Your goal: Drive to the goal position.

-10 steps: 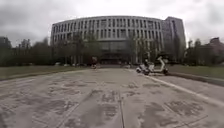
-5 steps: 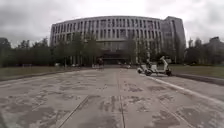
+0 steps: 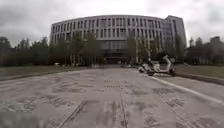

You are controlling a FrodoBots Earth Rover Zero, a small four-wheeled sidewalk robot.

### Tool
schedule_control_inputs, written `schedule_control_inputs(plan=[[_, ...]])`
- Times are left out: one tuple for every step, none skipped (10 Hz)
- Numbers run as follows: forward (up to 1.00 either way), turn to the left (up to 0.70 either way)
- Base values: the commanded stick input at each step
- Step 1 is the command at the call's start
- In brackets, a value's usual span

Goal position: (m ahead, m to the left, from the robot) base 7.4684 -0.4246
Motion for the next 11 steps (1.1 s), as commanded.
schedule_control_inputs(plan=[[0.7, 0.01], [0.7, 0.01], [0.7, 0.01], [0.7, 0.01], [0.7, 0.01], [0.7, 0.01], [0.7, 0.01], [0.7, 0.01], [0.7, 0.01], [0.7, 0.01], [0.7, 0.01]])
